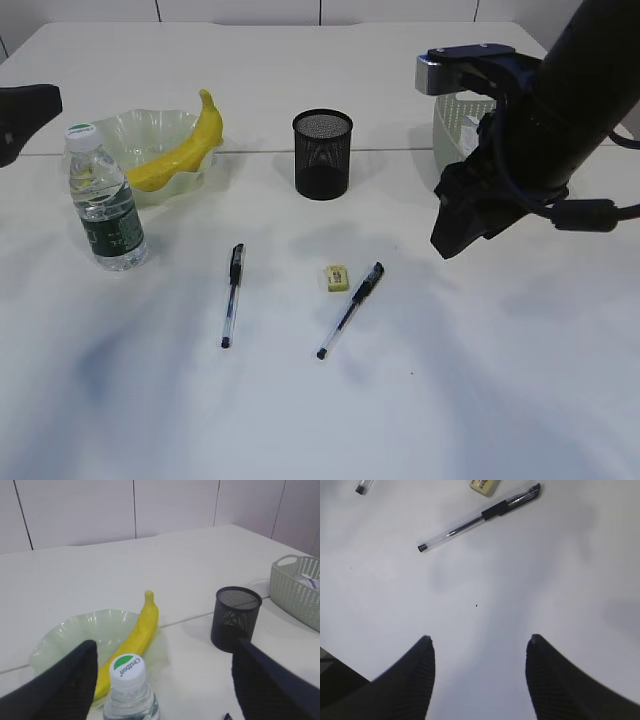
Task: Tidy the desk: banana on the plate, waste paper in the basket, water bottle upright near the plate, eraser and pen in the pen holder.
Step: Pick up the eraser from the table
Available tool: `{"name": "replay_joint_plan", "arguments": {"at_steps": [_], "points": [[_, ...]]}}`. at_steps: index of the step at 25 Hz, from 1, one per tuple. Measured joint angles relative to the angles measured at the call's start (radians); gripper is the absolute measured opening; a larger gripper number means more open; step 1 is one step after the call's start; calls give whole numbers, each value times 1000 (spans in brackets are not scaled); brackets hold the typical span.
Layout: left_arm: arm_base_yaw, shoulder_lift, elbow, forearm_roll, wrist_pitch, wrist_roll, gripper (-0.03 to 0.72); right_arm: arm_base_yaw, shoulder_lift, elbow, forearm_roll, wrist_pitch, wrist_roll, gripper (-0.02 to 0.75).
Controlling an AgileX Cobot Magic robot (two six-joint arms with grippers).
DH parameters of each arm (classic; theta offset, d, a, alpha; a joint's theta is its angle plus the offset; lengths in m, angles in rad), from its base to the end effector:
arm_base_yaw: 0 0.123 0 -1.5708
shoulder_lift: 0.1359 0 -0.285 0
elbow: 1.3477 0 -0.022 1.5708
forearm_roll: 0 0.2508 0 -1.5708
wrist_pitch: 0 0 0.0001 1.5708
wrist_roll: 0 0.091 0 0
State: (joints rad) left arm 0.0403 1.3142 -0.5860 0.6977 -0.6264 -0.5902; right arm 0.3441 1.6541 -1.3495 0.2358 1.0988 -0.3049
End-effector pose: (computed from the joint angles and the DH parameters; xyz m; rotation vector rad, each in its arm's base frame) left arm 0.2646 -0.0236 0.2622 0.2584 1.6844 -0.2941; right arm 0.3089 0.1308 0.2827 -0.8058 2.7591 0.3299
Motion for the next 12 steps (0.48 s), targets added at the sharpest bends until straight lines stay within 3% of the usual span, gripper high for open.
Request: {"name": "replay_joint_plan", "arguments": {"at_steps": [12], "points": [[0, -150, 2, 341, 105, -395, 591, 0, 0, 0, 20, 19, -171, 428]]}}
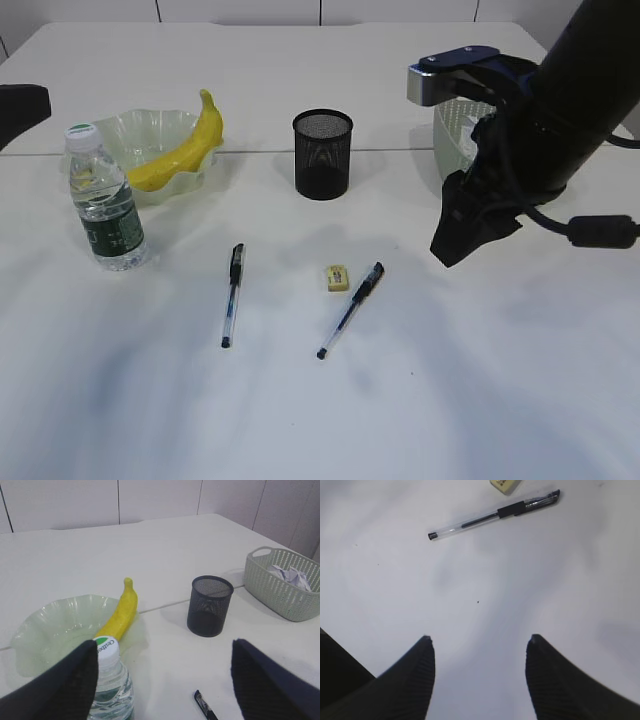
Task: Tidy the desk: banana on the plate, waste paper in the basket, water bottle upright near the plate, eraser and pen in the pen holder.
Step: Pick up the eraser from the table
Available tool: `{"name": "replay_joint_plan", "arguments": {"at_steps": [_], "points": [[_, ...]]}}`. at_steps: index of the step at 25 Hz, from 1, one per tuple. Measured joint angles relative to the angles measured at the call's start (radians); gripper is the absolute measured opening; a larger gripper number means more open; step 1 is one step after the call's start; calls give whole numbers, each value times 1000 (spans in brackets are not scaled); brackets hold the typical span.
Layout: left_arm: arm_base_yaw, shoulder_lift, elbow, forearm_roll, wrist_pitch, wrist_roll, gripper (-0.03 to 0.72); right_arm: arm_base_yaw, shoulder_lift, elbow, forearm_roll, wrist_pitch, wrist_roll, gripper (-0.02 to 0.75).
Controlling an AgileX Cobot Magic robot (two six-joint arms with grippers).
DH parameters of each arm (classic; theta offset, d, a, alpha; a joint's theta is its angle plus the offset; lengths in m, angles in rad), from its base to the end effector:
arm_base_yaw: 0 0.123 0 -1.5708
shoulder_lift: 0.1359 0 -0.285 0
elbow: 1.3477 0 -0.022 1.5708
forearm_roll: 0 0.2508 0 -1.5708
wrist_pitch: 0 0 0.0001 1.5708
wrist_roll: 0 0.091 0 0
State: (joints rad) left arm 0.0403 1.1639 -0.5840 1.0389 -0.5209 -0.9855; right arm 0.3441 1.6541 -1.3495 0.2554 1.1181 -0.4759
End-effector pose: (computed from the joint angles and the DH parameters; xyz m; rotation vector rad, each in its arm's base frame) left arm 0.2369 -0.0294 0.2812 0.2738 1.7535 -0.3726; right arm 0.3068 0.1319 0.2826 -1.0327 2.6823 0.3275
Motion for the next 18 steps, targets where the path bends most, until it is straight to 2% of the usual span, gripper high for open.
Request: {"name": "replay_joint_plan", "arguments": {"at_steps": [4, 9, 18], "points": [[0, -27, 0, 102, -17, -77, 591, 0, 0, 0, 30, 0, -67, 428], [0, -30, 0, 243, -146, -197, 591, 0, 0, 0, 84, -35, -200, 428], [0, -31, 3, 271, -246, -220, 590, 0, 9, 0, 142, -153, -499, 428]]}}
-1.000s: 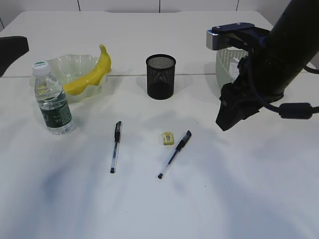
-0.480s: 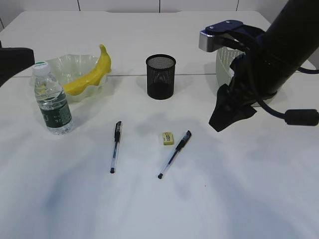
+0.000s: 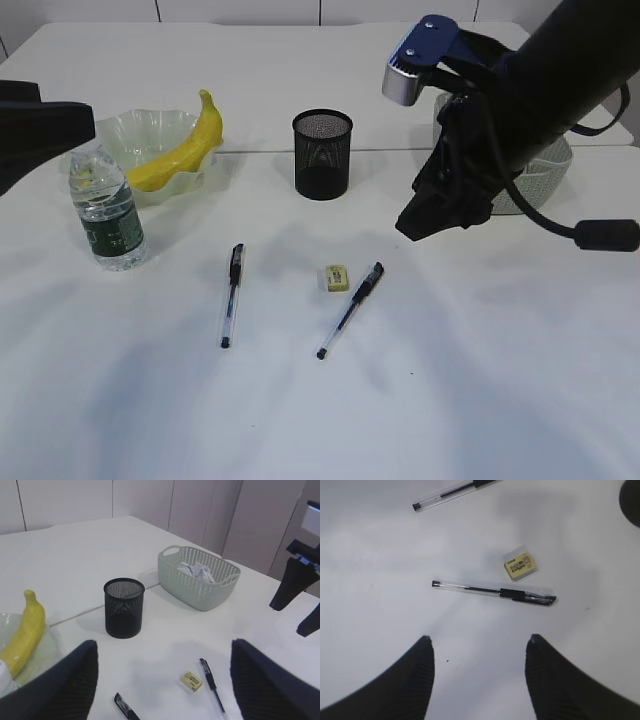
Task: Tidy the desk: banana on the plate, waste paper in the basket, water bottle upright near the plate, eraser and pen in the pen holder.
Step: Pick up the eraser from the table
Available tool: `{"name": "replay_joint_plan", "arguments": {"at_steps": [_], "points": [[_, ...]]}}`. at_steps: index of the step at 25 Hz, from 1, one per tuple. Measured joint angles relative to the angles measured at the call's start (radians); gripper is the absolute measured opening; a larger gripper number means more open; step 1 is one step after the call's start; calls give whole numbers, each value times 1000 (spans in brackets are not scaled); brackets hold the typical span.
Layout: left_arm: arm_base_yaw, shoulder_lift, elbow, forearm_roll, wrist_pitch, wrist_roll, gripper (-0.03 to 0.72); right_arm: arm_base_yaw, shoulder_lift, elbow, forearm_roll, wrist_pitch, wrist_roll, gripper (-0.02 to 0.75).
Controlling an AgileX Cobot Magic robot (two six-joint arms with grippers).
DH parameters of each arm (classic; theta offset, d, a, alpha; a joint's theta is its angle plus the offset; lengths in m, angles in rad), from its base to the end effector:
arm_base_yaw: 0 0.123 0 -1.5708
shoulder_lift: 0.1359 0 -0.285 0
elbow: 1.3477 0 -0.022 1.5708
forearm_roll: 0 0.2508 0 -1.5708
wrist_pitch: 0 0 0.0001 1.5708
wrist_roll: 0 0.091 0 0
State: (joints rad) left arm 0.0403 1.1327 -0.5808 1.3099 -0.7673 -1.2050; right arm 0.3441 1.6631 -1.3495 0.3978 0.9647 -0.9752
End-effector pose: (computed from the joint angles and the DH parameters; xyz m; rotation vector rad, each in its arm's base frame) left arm 0.2174 -0.0522 0.2875 0.4975 1.7035 -0.6183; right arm 0.3185 0.1449 0.2869 -1.4479 2.2253 0.3144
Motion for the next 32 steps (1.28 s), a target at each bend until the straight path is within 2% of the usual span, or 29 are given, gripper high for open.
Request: {"name": "replay_joint_plan", "arguments": {"at_steps": [4, 11, 14, 23, 29, 32], "points": [[-25, 0, 0, 1, -4, -1, 590, 0, 40, 0, 11, -23, -85, 428], [-170, 43, 0, 2, 47, -1, 590, 0, 102, 0, 54, -77, -197, 428], [-205, 48, 0, 3, 77, -1, 590, 0, 109, 0, 71, -109, -270, 428], [-213, 48, 0, 3, 116, -1, 590, 8, 162, 0, 170, -157, -518, 428], [-213, 48, 0, 17, 120, -1, 590, 30, 211, 0, 191, -213, -559, 428], [-213, 50, 0, 19, 123, -1, 590, 31, 234, 0, 249, -239, -550, 428]]}}
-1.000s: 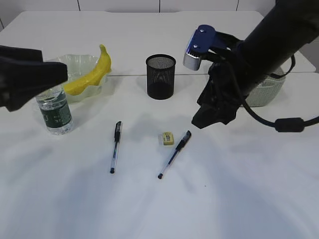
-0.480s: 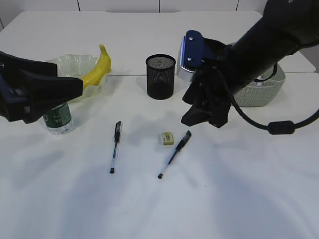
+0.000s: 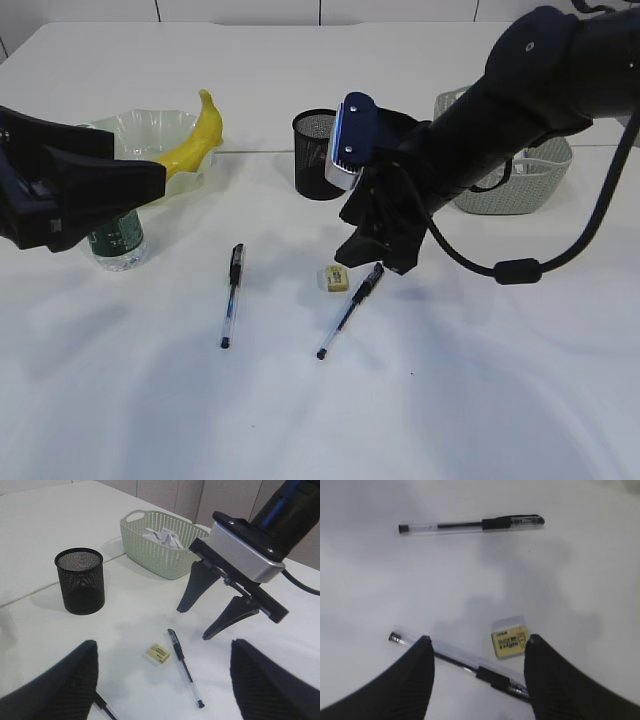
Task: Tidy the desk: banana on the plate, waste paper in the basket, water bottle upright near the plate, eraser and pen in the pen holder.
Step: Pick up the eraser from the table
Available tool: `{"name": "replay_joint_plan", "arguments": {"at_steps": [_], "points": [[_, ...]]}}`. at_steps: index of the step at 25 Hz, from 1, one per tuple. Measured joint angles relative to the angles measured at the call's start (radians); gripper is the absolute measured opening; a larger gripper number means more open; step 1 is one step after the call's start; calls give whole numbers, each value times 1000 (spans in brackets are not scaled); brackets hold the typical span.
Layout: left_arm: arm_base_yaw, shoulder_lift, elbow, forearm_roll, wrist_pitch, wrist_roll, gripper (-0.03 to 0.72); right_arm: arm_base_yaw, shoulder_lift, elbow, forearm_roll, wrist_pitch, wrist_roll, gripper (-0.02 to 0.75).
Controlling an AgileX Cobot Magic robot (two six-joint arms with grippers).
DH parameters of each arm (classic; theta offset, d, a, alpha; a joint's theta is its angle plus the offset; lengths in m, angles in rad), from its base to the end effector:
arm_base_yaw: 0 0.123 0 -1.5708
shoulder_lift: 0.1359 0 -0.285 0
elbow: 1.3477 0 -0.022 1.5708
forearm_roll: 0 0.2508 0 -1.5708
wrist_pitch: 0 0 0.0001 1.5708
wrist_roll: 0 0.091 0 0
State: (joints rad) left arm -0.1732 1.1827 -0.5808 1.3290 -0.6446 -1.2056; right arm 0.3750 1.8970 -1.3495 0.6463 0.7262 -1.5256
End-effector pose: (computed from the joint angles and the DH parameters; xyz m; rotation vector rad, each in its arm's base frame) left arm 0.2153 -0.0915 0.2702 0.6396 1.7845 -0.6644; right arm 0.3598 0.1808 0.2129 -1.7219 1.8630 0.3021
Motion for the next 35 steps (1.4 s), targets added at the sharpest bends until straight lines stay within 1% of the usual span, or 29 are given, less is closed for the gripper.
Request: {"name": "replay_joint_plan", "arguments": {"at_steps": [4, 7, 11, 15, 20, 26, 29, 35], "points": [[0, 7, 0, 4, 5, 0, 590, 0, 31, -4, 119, -49, 87, 428], [0, 7, 0, 4, 9, 0, 590, 0, 48, -4, 174, -77, 172, 428], [0, 8, 0, 5, 24, 0, 590, 14, 51, -4, 194, -111, 320, 428], [0, 8, 0, 6, 31, 0, 584, 51, 51, -4, 192, -165, 505, 428], [0, 9, 0, 6, 32, 0, 580, 83, 51, -4, 114, -203, 762, 428], [0, 9, 0, 6, 32, 0, 578, 87, 70, -4, -76, -204, 1089, 414], [0, 9, 0, 6, 32, 0, 577, 87, 109, -6, -118, -205, 1165, 412], [0, 9, 0, 10, 32, 0, 576, 89, 165, -65, -135, -205, 1207, 409]]}}
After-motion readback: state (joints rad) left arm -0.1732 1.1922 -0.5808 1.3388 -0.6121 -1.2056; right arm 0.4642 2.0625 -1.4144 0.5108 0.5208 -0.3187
